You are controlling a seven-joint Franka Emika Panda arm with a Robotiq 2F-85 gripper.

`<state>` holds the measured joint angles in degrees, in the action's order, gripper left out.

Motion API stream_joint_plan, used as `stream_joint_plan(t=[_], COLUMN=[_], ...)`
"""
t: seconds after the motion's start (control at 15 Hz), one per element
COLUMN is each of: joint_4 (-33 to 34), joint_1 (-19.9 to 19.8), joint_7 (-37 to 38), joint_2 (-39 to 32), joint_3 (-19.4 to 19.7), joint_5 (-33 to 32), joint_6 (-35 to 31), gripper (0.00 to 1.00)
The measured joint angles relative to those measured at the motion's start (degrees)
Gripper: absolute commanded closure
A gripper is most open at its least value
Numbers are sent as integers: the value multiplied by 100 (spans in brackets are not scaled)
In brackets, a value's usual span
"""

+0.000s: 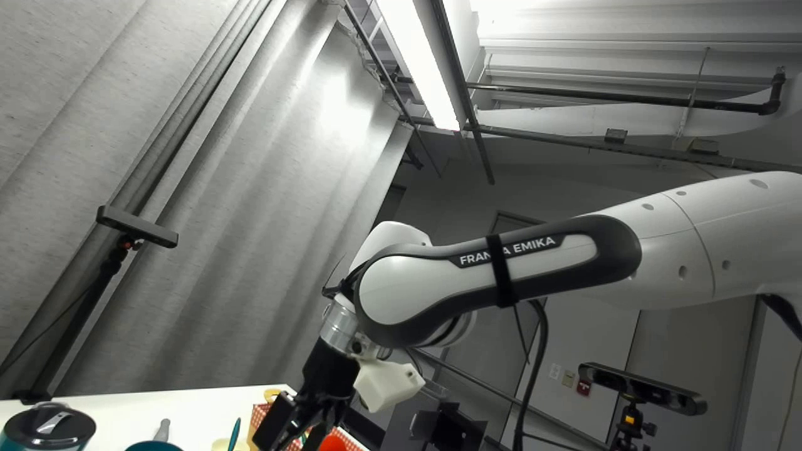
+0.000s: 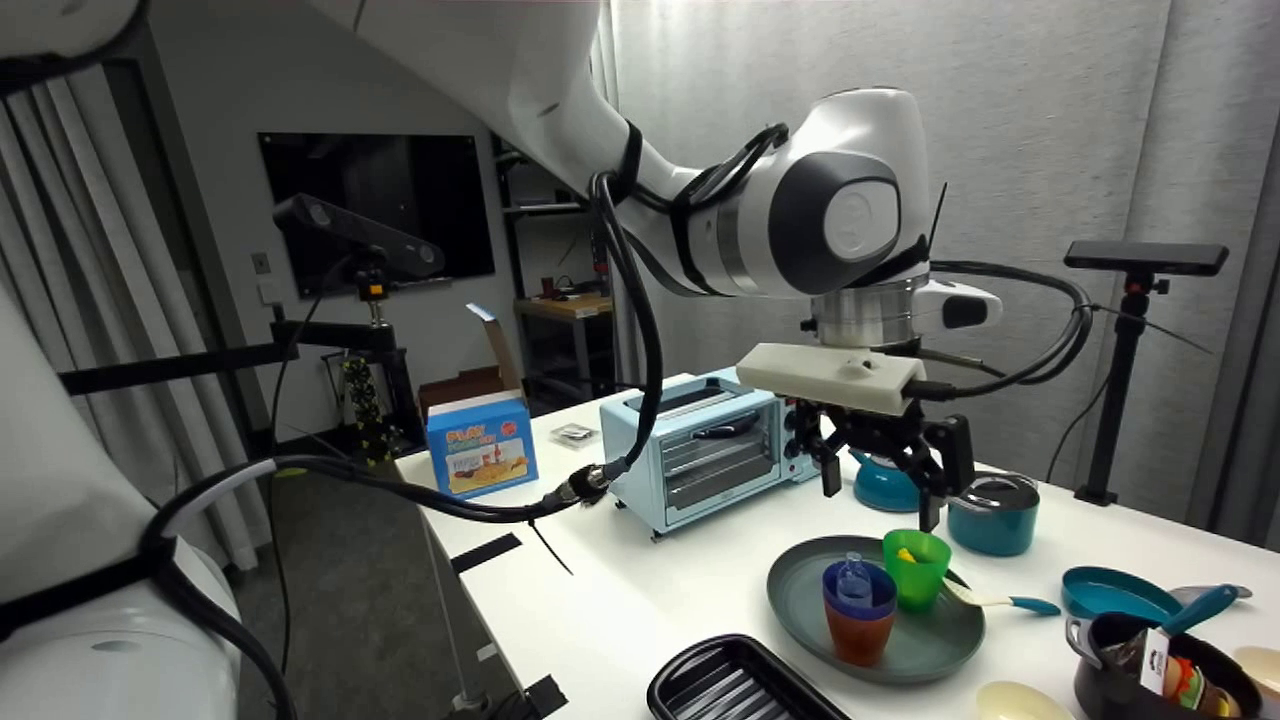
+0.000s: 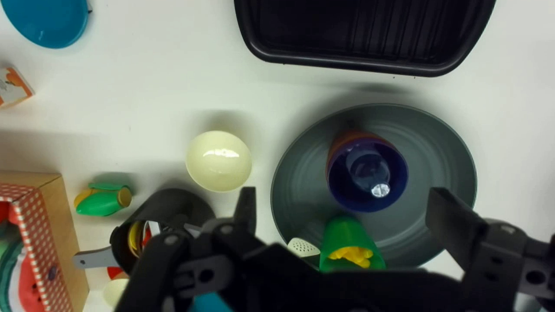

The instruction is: Empty the contents in the green cup.

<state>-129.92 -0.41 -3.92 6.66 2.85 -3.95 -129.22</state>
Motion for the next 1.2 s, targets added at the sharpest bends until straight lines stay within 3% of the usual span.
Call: stream_joint_plan(t=[0.87, 1.2], joint_4=[314, 568], joint_1=[-12, -13], joint_7=[2, 1], joint_2=[-394, -917], joint_3=[-44, -68], joint_5=[-44, -111], joint_6=[-113, -273], gripper=[0, 0])
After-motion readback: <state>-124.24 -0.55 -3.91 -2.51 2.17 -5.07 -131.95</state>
